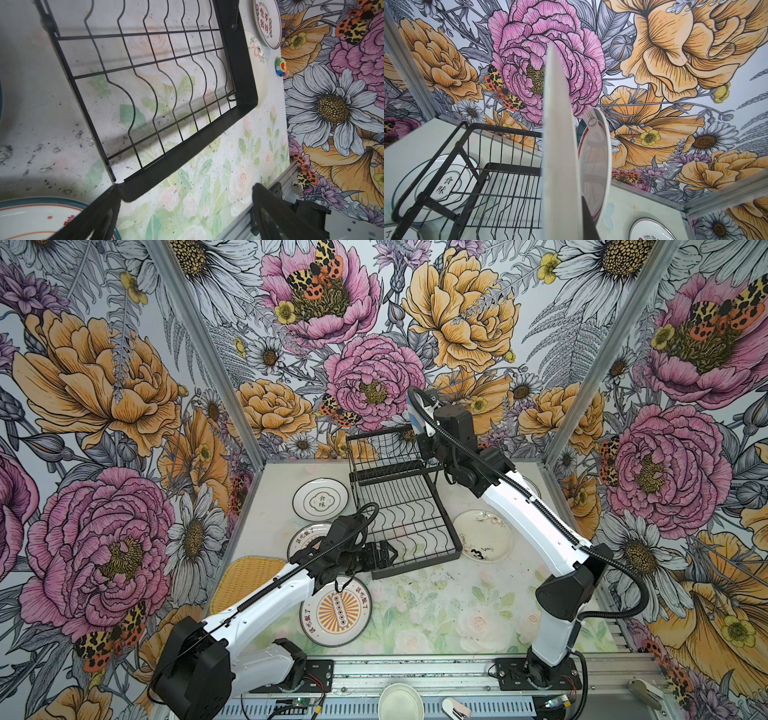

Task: Load the plates into the dish rack
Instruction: 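Lower the striped plate into the rack slots beside the rimmed plate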

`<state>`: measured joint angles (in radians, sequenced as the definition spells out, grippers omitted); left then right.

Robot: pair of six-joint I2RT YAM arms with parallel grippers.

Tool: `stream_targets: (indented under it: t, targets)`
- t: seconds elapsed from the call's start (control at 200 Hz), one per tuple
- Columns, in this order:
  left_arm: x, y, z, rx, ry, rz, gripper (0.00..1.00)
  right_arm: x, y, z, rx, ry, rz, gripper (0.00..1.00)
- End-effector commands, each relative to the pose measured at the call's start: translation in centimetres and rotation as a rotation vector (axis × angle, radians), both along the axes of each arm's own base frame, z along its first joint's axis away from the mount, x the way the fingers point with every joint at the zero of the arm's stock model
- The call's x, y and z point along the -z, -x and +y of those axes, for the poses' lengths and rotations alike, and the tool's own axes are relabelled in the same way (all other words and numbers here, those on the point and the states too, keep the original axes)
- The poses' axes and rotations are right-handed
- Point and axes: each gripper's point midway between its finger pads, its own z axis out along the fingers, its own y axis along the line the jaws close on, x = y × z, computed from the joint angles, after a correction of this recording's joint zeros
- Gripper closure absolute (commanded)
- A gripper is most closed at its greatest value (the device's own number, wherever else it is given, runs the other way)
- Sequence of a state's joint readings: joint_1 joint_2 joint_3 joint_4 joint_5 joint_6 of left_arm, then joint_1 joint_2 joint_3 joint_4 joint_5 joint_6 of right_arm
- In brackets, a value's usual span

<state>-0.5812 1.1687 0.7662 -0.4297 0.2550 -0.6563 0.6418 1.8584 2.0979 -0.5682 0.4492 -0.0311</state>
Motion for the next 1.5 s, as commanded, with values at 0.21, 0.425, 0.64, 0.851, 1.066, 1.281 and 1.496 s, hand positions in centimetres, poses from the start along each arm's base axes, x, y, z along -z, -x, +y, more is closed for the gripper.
stream_targets:
  t: [0.21,0.425,0.64,0.851,1.066,1.281,1.496]
  targets:
    - [0.1,0.0,1.0,-0.032,0.015,0.004,0.01,-2.8,-2.7,-0.5,0.064,-0.048,-0.130,1.00]
    - [0.3,-0.2,1.3,-0.034,0.016,0.010,0.01,-2.1,-3.7,-0.8,0.078,-0.047,-0.130,1.00]
    - [0.2,-0.5,1.6,-0.034,0.021,0.011,0.01,-0.4,-4.7,-0.8,0.083,-0.047,-0.101,1.00]
    - [0.4,-0.5,2.0,-0.037,0.027,0.017,0.01,1.0,-5.1,-0.5,0.086,-0.053,-0.074,1.00]
    - [0.4,-0.5,2.2,-0.034,0.030,0.016,0.01,2.8,-5.8,-0.7,0.098,-0.044,-0.044,1.00]
    - [0.4,-0.5,2.3,-0.032,0.035,0.016,0.01,4.6,-6.3,-0.8,0.104,-0.042,-0.012,1.00]
    - [0.2,-0.5,2.5,-0.037,0.038,0.011,0.01,5.6,-6.6,-0.9,0.102,-0.039,0.008,1.00]
